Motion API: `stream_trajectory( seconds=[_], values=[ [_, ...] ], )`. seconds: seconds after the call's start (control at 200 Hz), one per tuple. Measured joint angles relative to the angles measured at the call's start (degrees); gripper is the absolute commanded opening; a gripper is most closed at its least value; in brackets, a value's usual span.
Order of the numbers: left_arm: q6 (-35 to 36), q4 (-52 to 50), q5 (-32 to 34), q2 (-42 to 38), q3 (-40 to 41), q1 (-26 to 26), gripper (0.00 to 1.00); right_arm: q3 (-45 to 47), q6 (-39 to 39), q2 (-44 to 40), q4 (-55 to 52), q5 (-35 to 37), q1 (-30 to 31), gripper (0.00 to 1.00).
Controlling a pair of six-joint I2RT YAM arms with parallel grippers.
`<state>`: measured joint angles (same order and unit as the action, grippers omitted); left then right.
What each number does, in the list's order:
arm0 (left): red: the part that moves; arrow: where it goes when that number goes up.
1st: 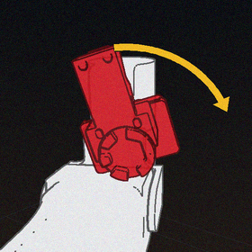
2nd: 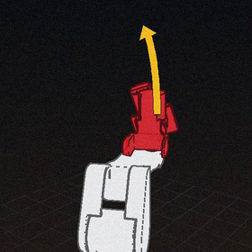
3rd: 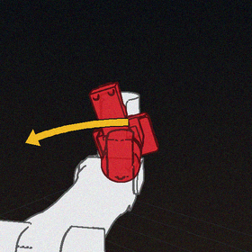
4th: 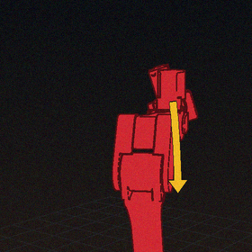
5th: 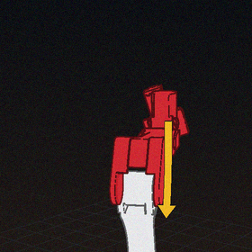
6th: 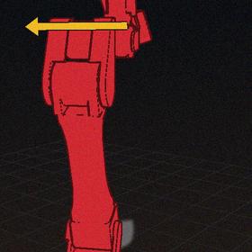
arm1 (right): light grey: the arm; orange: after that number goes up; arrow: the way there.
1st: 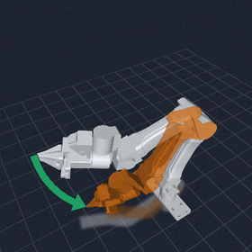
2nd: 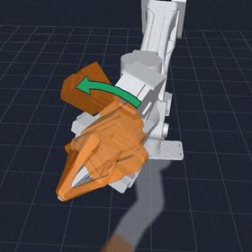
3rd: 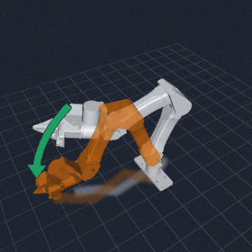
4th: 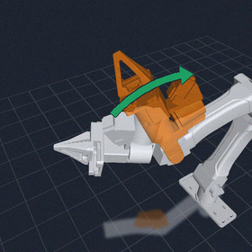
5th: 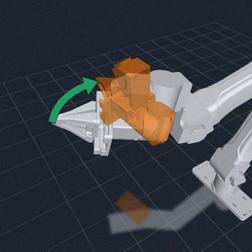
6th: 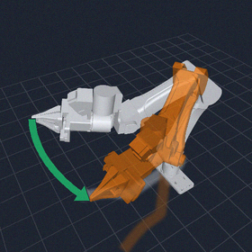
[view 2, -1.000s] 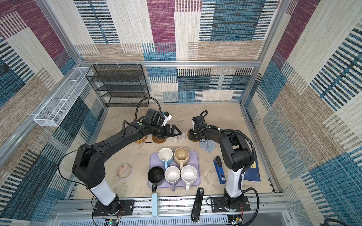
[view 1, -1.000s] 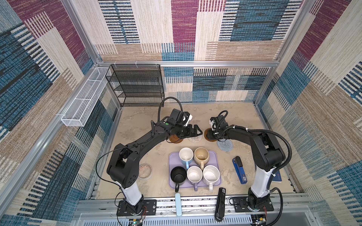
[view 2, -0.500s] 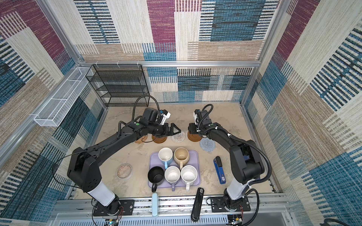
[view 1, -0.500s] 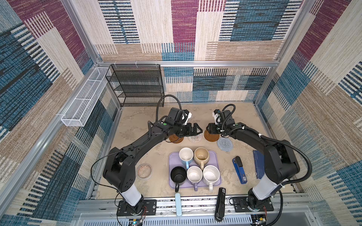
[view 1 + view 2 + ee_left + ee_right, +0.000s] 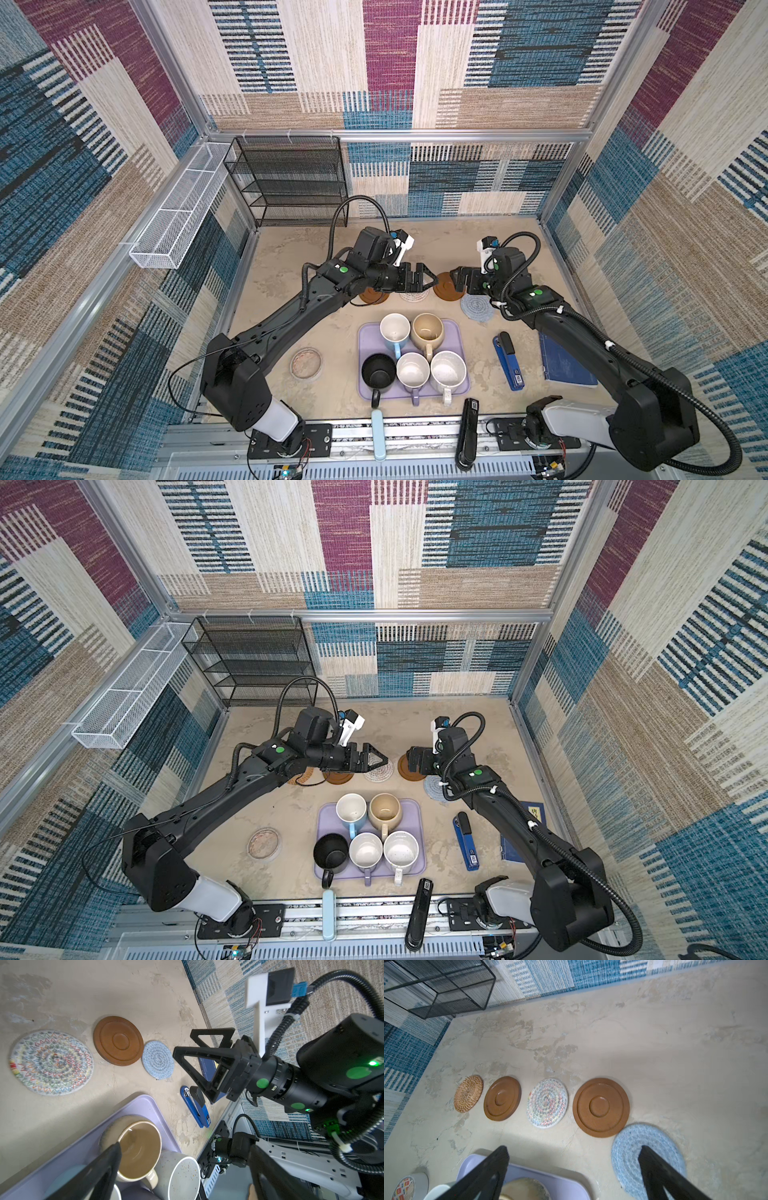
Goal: Place cups on coasters
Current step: Move the coaster to the top-right of the table.
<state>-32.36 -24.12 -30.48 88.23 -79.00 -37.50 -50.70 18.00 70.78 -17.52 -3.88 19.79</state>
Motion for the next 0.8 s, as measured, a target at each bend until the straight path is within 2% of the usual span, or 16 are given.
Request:
stream_trajectory(
  seconds=[0.18,0.27,0.386,0.446,0.636,0.801],
  values=[
    [0.0,-0.3,0.6,1.2,0.1,-2.2,0.98,3.6,0.2,0.5,-1.0,0.0,-1.3,0.98],
    [0.1,-0.6,1.0,3.3,-0.3,-3.6,0.98,5.4,0.1,1.5,-0.9,0.0,-2.5,0.87],
    [0.3,-0.7,1.6,6.6,-2.0,-4.4,0.98,5.5,-0.1,4.7,-1.2,0.0,-3.6,0.63],
    [0.4,-0.8,1.7,8.0,-2.8,-4.5,0.98,5.1,0.0,7.1,-1.1,0.0,-4.2,0.56],
    [0.7,-0.9,1.9,8.8,-3.5,-4.7,0.96,4.1,0.0,13.5,-1.6,-0.1,-4.9,0.48],
    [1.0,-1.0,1.9,8.9,-3.4,-4.7,0.95,3.9,-0.4,15.1,-2.0,3.0,-5.0,0.43]
  ],
)
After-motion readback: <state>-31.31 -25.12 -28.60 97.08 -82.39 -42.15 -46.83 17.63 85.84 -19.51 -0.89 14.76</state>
